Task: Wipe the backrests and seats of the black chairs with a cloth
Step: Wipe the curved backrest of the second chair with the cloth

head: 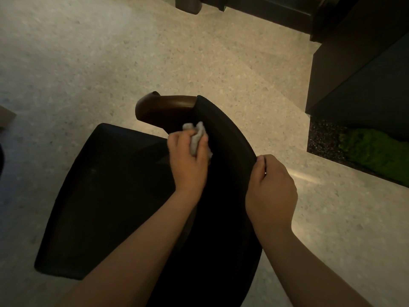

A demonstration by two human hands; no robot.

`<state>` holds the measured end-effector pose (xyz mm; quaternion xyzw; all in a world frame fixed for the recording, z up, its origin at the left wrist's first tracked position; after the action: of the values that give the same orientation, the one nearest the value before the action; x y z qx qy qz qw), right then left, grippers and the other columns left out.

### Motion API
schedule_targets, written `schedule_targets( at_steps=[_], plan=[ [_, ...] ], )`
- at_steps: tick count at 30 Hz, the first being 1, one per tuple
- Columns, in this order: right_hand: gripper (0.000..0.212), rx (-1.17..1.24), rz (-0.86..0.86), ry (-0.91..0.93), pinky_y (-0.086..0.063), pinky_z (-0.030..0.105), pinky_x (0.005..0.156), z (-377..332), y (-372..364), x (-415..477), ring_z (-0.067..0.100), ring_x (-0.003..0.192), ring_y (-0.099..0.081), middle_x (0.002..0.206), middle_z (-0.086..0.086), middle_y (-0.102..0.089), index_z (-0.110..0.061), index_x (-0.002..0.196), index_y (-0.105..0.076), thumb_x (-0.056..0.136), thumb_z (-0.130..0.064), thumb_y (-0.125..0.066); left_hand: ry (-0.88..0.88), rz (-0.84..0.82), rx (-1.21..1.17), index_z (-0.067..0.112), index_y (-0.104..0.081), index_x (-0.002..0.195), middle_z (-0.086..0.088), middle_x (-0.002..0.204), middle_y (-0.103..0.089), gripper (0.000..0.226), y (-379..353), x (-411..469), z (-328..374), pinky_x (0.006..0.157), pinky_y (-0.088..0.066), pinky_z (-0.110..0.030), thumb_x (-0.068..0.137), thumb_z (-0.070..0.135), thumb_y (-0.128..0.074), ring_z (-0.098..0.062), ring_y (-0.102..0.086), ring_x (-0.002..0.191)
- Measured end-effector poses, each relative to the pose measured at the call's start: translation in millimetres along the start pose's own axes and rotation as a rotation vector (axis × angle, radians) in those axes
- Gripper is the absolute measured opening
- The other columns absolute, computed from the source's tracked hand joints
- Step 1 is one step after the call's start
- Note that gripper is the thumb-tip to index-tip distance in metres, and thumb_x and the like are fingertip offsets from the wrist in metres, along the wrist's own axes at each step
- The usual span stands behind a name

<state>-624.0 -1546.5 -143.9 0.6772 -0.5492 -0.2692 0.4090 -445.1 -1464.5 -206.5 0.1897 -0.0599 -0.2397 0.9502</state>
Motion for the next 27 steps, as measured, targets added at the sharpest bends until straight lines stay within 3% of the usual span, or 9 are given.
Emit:
schedule_targets(
  at_steps=[3, 5, 9, 13, 15, 17, 19, 23, 27],
  plan=[
    [0.03, 0.017, 0.003, 0.007, -0.029, 0.019, 0.052, -0.5, 1.0, -0.6, 0.01, 0.056, -0.046, 0.068, -0.002, -0.053, -0.014, 0.082, -0.056, 0.101, -0.026, -0.037, -0.044, -0.009, -0.038, 0.024, -0.054, 0.107, 0.007, 0.117, -0.042, 0.011, -14.1, -2.7, 3.9, 0.079, -0.053, -0.023, 0.098, 0.03, -0.052, -0.008, -0.055, 0.095],
    [0.03, 0.027, -0.003, 0.006, -0.027, 0.019, 0.052, -0.7, 0.9, -0.5, 0.008, 0.055, -0.044, 0.067, -0.003, -0.051, -0.015, 0.08, -0.054, 0.101, -0.027, -0.035, -0.017, -0.026, -0.032, 0.026, -0.053, 0.106, 0.006, 0.116, -0.043, 0.008, -18.4, -7.2, -9.8, 0.079, -0.054, -0.026, 0.1, 0.027, -0.048, -0.009, -0.056, 0.095],
    [0.03, 0.02, -0.001, 0.005, -0.029, 0.018, 0.053, -0.5, 0.9, -0.1, 0.008, 0.057, -0.046, 0.069, -0.004, -0.052, -0.017, 0.082, -0.054, 0.101, -0.029, -0.034, 0.218, -0.184, 0.037, 0.025, -0.056, 0.117, 0.006, 0.121, -0.046, 0.02, -23.1, -17.8, -60.9, 0.083, -0.047, -0.019, 0.1, 0.02, -0.048, -0.005, -0.056, 0.096],
    [0.029, 0.017, 0.004, 0.0, -0.028, 0.017, 0.052, -0.2, 1.4, -0.7, 0.009, 0.056, -0.046, 0.066, -0.006, -0.05, -0.018, 0.08, -0.053, 0.102, -0.026, -0.036, 0.409, -0.449, 0.14, 0.018, -0.058, 0.104, -0.003, 0.122, -0.052, 0.012, -22.7, -8.9, -105.9, 0.092, -0.052, -0.037, 0.1, 0.016, -0.048, -0.013, -0.061, 0.093],
    [0.03, 0.012, -0.001, 0.002, -0.025, 0.017, 0.051, -0.4, 1.8, -1.0, 0.008, 0.054, -0.044, 0.064, -0.007, -0.047, -0.018, 0.077, -0.051, 0.102, -0.025, -0.037, 0.42, -0.445, 0.191, 0.018, -0.057, 0.101, -0.01, 0.121, -0.053, 0.01, -14.2, 1.9, -110.5, 0.086, -0.052, -0.035, 0.1, 0.017, -0.047, -0.016, -0.061, 0.09],
    [0.032, 0.019, 0.0, 0.002, -0.025, 0.019, 0.051, -0.8, 1.6, -0.3, 0.009, 0.053, -0.043, 0.063, -0.006, -0.046, -0.017, 0.074, -0.049, 0.102, -0.025, -0.036, 0.338, -0.329, 0.238, 0.018, -0.057, 0.108, -0.007, 0.119, -0.051, 0.012, -2.5, 15.2, -93.8, 0.073, -0.047, -0.023, 0.1, 0.022, -0.048, -0.013, -0.059, 0.085],
    [0.032, 0.022, 0.0, 0.005, -0.027, 0.021, 0.051, -0.1, 1.0, 0.0, 0.01, 0.054, -0.044, 0.063, -0.004, -0.048, -0.016, 0.074, -0.05, 0.102, -0.025, -0.036, 0.202, -0.211, 0.243, 0.018, -0.055, 0.118, -0.004, 0.121, -0.047, 0.022, 3.0, 23.7, -60.1, 0.07, -0.042, -0.016, 0.1, 0.028, -0.049, -0.01, -0.057, 0.088],
    [0.031, 0.016, -0.009, 0.003, -0.029, 0.021, 0.051, 0.3, 0.7, -0.6, 0.011, 0.055, -0.046, 0.066, -0.003, -0.05, -0.016, 0.078, -0.052, 0.101, -0.026, -0.035, -0.082, -0.023, 0.093, 0.019, -0.055, 0.116, 0.002, 0.116, -0.044, 0.022, 8.1, 31.2, 20.6, 0.078, -0.044, -0.015, 0.099, 0.033, -0.051, -0.005, -0.053, 0.093],
    [0.029, 0.023, -0.025, -0.01, -0.03, 0.019, 0.052, -0.2, 0.6, -0.3, 0.01, 0.056, -0.047, 0.067, -0.003, -0.051, -0.016, 0.079, -0.054, 0.102, -0.025, -0.037, -0.279, -0.005, 0.134, 0.015, -0.061, 0.115, -0.001, 0.113, -0.046, 0.026, -4.2, 54.4, 70.6, 0.084, -0.052, -0.029, 0.098, 0.034, -0.053, -0.016, -0.054, 0.098]
  ],
)
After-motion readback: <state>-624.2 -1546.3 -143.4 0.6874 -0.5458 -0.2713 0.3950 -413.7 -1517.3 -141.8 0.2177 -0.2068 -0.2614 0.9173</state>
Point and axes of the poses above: each hand's wrist, its own x-axis towards the middle knuckle, its own y-axis out of the back of the hand, z = x × y, the point moved 8 cm from there along x, towards the middle knuckle
